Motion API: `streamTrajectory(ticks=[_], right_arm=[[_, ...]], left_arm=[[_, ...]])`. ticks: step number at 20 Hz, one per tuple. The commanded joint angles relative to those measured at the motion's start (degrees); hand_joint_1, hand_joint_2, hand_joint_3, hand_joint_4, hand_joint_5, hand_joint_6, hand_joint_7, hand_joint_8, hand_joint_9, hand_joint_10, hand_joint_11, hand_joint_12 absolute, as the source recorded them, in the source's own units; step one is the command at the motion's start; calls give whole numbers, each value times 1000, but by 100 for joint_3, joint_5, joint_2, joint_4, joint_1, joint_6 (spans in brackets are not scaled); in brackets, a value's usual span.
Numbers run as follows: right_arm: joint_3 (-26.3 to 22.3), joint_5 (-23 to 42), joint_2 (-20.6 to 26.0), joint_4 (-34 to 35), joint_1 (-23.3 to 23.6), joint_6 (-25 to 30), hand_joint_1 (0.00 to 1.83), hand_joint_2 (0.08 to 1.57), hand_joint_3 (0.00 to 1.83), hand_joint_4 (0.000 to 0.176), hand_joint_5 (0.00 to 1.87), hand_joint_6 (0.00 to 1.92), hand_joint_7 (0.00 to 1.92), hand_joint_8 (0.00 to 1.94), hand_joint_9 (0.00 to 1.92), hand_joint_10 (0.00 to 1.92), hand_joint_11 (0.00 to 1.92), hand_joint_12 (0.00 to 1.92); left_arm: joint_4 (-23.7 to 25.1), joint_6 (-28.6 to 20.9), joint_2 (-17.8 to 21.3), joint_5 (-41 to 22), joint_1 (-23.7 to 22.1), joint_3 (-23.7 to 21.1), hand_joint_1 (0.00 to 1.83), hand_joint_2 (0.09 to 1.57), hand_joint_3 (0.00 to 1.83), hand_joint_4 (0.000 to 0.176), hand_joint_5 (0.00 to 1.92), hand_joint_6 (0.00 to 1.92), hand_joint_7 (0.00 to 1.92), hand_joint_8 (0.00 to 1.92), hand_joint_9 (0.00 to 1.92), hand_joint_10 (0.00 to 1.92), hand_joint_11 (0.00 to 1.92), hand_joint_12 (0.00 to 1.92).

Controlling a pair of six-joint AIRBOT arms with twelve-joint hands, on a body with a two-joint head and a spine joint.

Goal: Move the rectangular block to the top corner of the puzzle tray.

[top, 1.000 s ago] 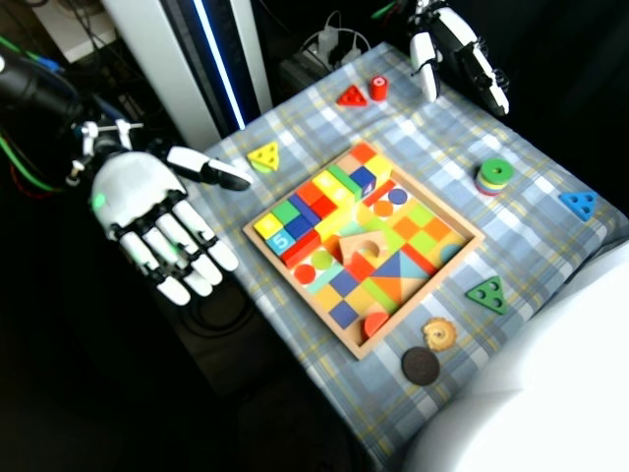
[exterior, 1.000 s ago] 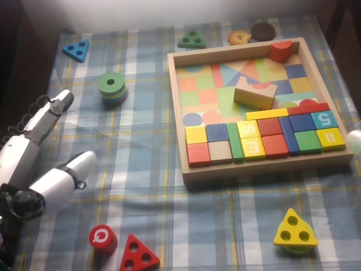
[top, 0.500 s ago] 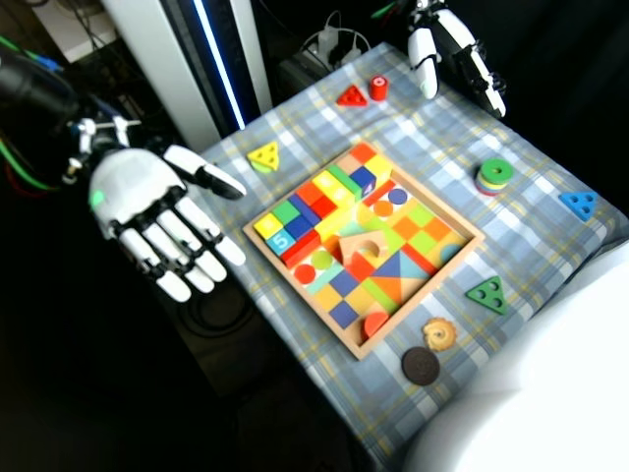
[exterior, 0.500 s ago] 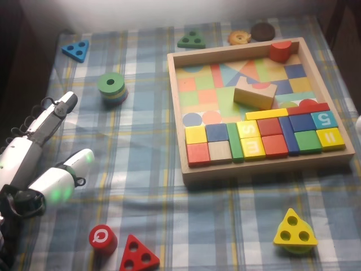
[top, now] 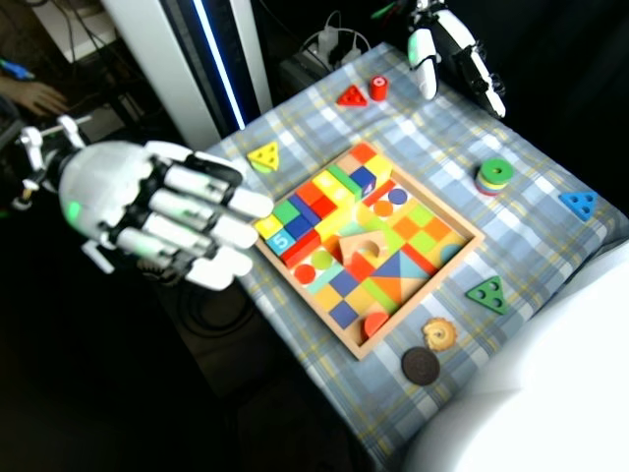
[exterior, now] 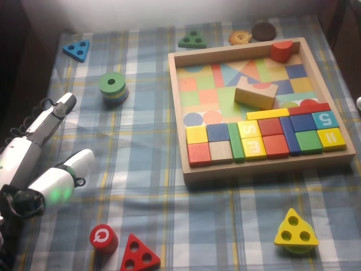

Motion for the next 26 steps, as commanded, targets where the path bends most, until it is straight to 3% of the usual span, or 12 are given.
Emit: streamTrajectory(ticks=[1,4,5,7,8,9,11,12,15,18,21,26], right_arm=[[162,416,68,53,112,338,780,1062,0,20,143,2,173,7,295,29,0,1317],[390,-326,183,-545,537,537,892,1083,1,15,160,1,501,25,580,172,4,1675],[467,-689,185,-801,775,549,946,1070,0,8,187,2,635,35,542,563,96,1732],[567,-1248,176,-1300,1239,563,975,1048,0,0,220,1,774,192,500,1268,343,1832],[604,-1420,161,-1486,1391,563,957,1045,0,4,241,4,780,868,765,1668,745,1903],[673,-1703,126,-1762,1650,602,972,1062,4,3,245,1,780,1393,912,1870,964,1917],[900,-2185,-11,-2382,2112,960,1077,1060,0,0,307,15,959,1887,1209,1919,1216,1921],[1023,-2354,-94,-2661,2281,1227,1117,1056,0,0,356,21,1112,1930,1351,1921,1337,1921],[1439,-2989,-335,-3880,2953,2302,1362,1072,3,0,410,17,1303,1941,1504,1921,1495,1921],[1456,-3512,-361,-4685,3461,2400,1659,1078,1,0,455,15,1420,1941,1584,1921,1593,1921],[1537,-3926,-451,-5647,3901,2887,1782,1099,9,0,495,17,1464,1941,1599,1921,1614,1921],[2022,-4078,-918,-7122,4247,4217,1831,1107,7,0,401,0,1386,1941,1601,1921,1656,1921]], left_arm=[[239,-32,0,-676,-33,-4,711,1352,0,80,147,1,70,0,16,0,0,0],[242,-31,7,-627,-33,8,687,1356,2,90,155,3,57,0,4,0,0,0],[241,-31,8,-618,-32,9,648,1363,5,96,140,3,56,0,6,1,0,0],[229,-31,7,-618,-20,9,662,1360,1,77,148,5,67,4,16,5,0,0],[227,-31,7,-623,-17,8,658,1360,1,83,142,2,49,0,2,0,0,0],[227,-31,8,-630,-13,5,658,1355,0,74,149,4,56,4,7,3,0,0],[223,-31,8,-617,-8,8,675,1345,0,79,148,2,58,3,16,6,0,0],[223,-31,8,-614,-6,7,664,1349,0,74,144,0,47,1,11,3,0,0],[223,-31,8,-613,13,5,660,1346,0,75,150,1,47,1,8,1,0,0],[224,-31,8,-589,13,6,673,1353,1,72,155,2,51,2,11,4,0,0],[226,-31,8,-569,13,7,678,1356,0,70,147,1,50,1,5,1,0,0],[228,-31,5,-541,17,8,649,1351,0,90,141,4,63,4,23,7,0,0]])
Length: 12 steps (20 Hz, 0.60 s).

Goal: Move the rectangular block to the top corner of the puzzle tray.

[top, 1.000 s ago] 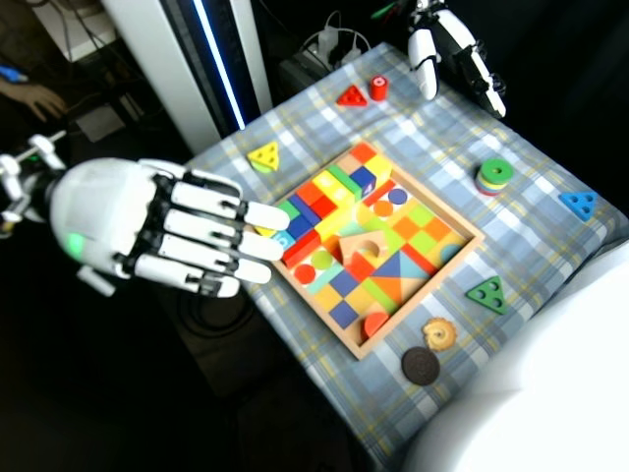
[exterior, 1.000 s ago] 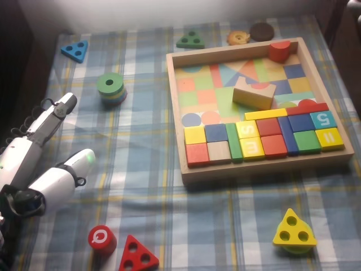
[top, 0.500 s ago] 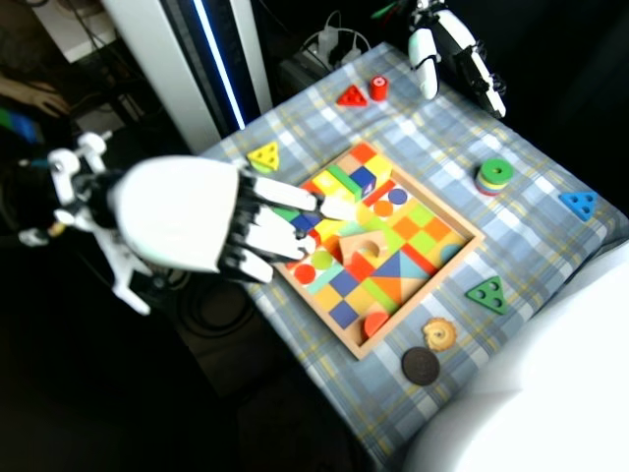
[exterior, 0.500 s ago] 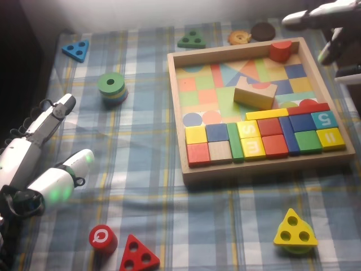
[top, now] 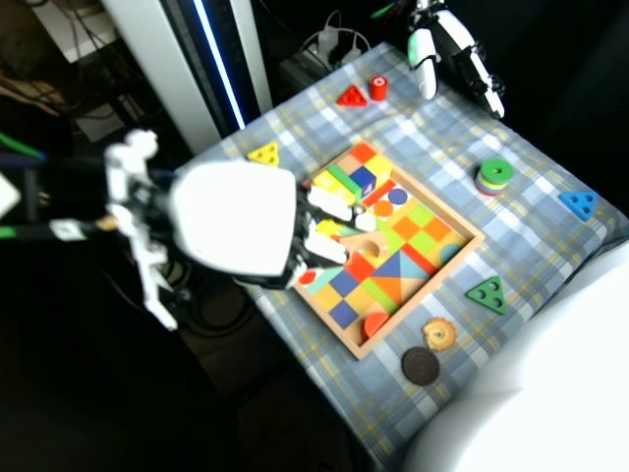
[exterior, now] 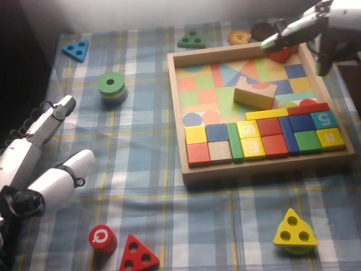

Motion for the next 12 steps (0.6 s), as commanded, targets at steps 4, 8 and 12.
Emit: streamTrajectory(ticks=[4,8,12], right_arm=[[107,194,-156,-438,196,444,1831,1119,10,13,284,0,1320,1941,1541,1921,1582,1921],[212,170,-280,-1036,238,910,1794,1122,9,0,310,7,1325,1941,1536,1921,1565,1921],[211,134,-341,-1394,271,1076,1785,1126,7,0,334,8,1287,1941,1501,1921,1573,1921]], left_arm=[[247,-33,7,-569,-1,18,624,1363,3,79,130,0,50,0,4,1,0,0],[241,-34,8,-537,-2,29,666,1361,1,79,126,0,42,1,5,1,0,0],[241,-34,9,-526,-2,21,662,1357,0,64,139,5,62,5,11,4,0,0]])
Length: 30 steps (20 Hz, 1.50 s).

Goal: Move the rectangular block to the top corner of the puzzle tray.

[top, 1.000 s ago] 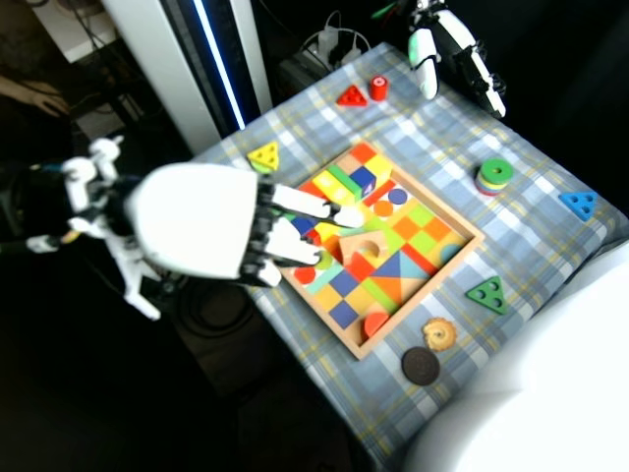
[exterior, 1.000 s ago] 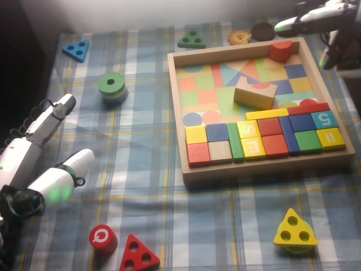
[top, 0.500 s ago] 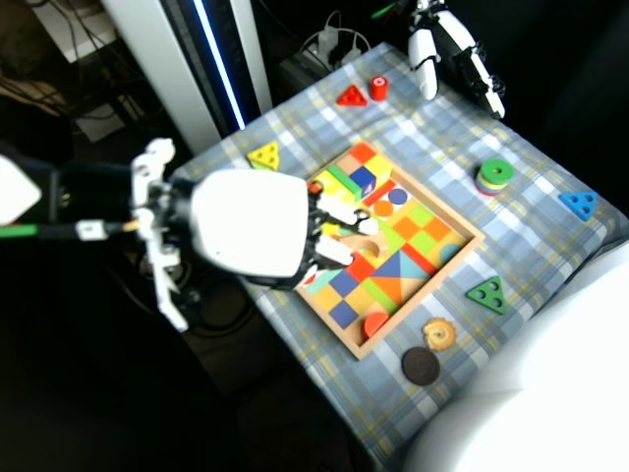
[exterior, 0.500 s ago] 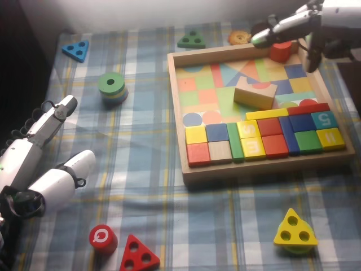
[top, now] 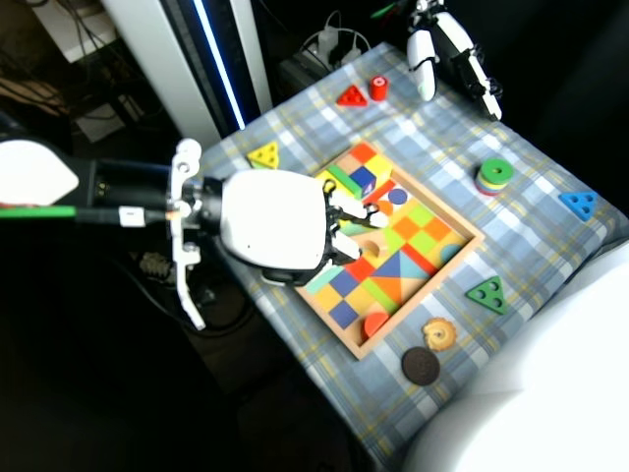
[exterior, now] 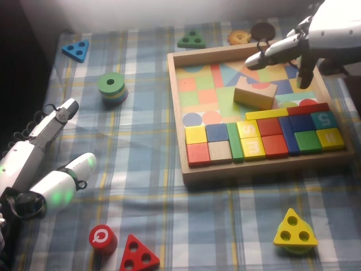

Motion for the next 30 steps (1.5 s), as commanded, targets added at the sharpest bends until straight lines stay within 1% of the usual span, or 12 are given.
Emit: streamTrajectory(ticks=[1,5,6,8,10,14,15,16,22,25,27,30], right_arm=[[6,151,-33,148,119,56,1727,1138,12,0,345,8,1309,1941,1505,1921,1564,1921],[30,133,-69,-366,176,455,1718,1134,7,0,352,1,1301,1941,1476,1921,1529,1921],[32,133,-69,-447,183,495,1729,1130,4,0,347,0,1326,1941,1494,1921,1536,1921],[44,111,-69,-531,183,526,1706,1136,6,0,342,2,1336,1941,1513,1921,1544,1921],[48,80,-72,-630,183,570,1690,1139,6,0,342,2,1287,1941,1463,1921,1505,1921],[75,60,-113,-867,182,732,1664,1147,6,0,335,0,1243,1941,1425,1921,1475,1921],[76,60,-119,-892,182,743,1664,1147,6,0,335,0,1243,1941,1425,1921,1475,1921],[80,47,-124,-933,182,748,1649,1144,3,15,351,4,1235,1941,1406,1921,1454,1921],[207,-34,-199,-1032,181,755,1641,1148,4,16,354,2,1238,1941,1430,1921,1467,1921],[230,-81,-199,-1096,181,768,1610,1161,7,53,369,3,1202,1941,1386,1921,1430,1921],[277,-121,-199,-1113,181,768,1627,1176,11,58,364,0,1187,1941,1377,1921,1422,1921],[298,-144,-199,-1154,181,768,1626,1181,8,74,369,1,1168,1941,1389,1921,1429,1921]], left_arm=[[223,-34,9,-636,-11,17,653,1356,0,66,136,3,58,2,12,3,0,0],[229,-33,13,-607,-11,18,642,1358,0,86,128,0,56,1,12,2,0,0],[234,-33,17,-592,-11,22,677,1354,0,73,141,4,65,4,18,4,0,0],[240,-33,17,-586,-11,26,634,1358,1,87,129,1,63,2,16,3,0,0],[245,-33,21,-586,-11,24,629,1360,2,82,129,1,63,1,18,3,0,0],[253,-34,24,-572,-13,25,618,1360,0,97,127,2,67,3,15,4,0,0],[261,-34,26,-571,-13,25,618,1360,0,97,127,2,67,3,15,4,0,0],[262,-34,27,-569,-13,25,651,1357,0,93,133,3,66,2,23,6,0,0],[262,-34,37,-569,-15,18,645,1350,0,88,139,3,67,0,16,1,0,0],[261,-34,41,-583,-15,16,662,1347,0,91,141,3,72,3,21,4,0,0],[261,-34,41,-578,-15,12,630,1349,0,108,141,1,74,2,26,4,0,0],[261,-34,42,-570,-15,11,641,1352,1,103,134,1,74,2,28,4,0,0]])
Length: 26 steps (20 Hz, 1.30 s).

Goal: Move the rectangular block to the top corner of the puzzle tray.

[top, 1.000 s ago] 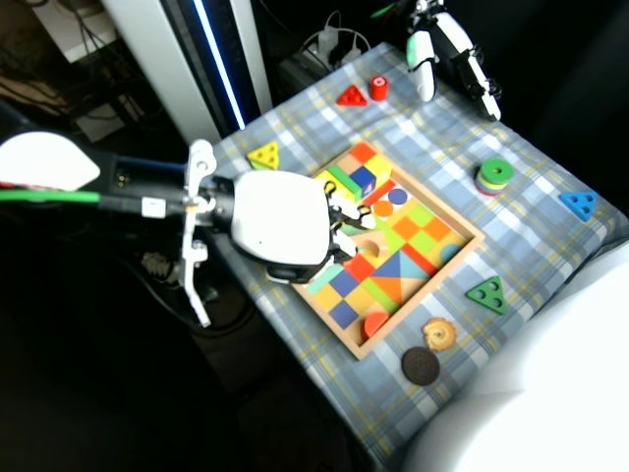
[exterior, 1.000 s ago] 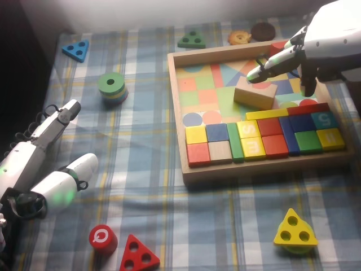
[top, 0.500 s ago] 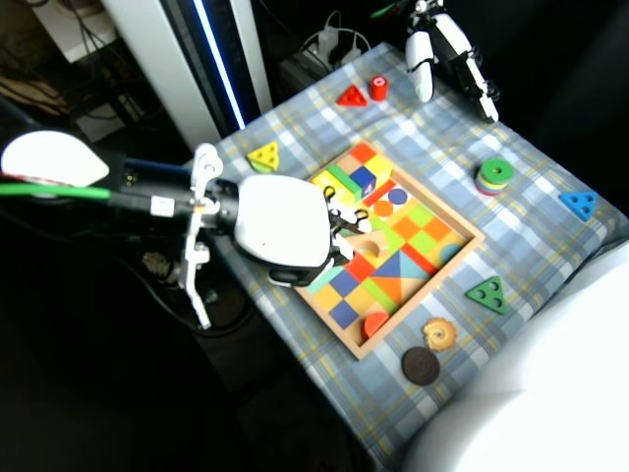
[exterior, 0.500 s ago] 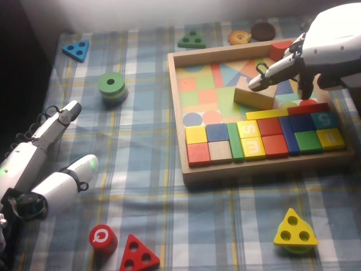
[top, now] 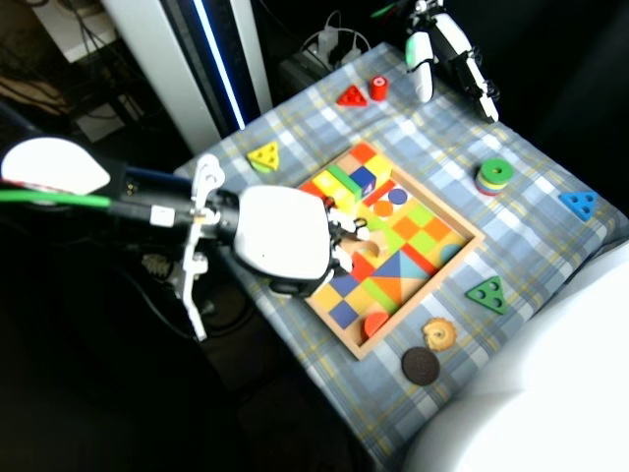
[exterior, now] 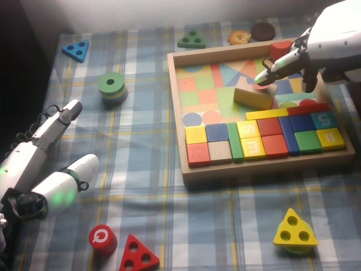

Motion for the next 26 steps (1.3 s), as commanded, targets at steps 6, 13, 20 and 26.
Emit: streamTrajectory(ticks=[6,13,20,26], right_arm=[[44,-17,-1,175,94,53,1593,1183,5,41,376,3,1165,1941,1358,1921,1424,1921],[-143,-17,67,177,218,61,1598,1188,7,50,402,0,1237,1941,1410,1921,1455,1921],[-392,-31,223,-103,217,174,1563,1202,9,51,416,2,1163,1941,1372,1921,1443,1921],[-363,-130,223,-460,216,241,1551,1194,2,80,432,2,1049,1941,1280,1921,1375,1921]], left_arm=[[219,-31,38,-659,-13,7,634,1353,0,107,138,3,68,1,17,1,0,0],[219,-31,37,-647,-12,2,605,1358,2,94,135,1,72,0,23,0,0,0],[219,-31,38,-631,-11,0,655,1353,0,86,150,5,74,2,19,2,0,0],[221,-31,51,-623,-14,-5,637,1345,0,106,142,0,73,0,20,1,0,0]])
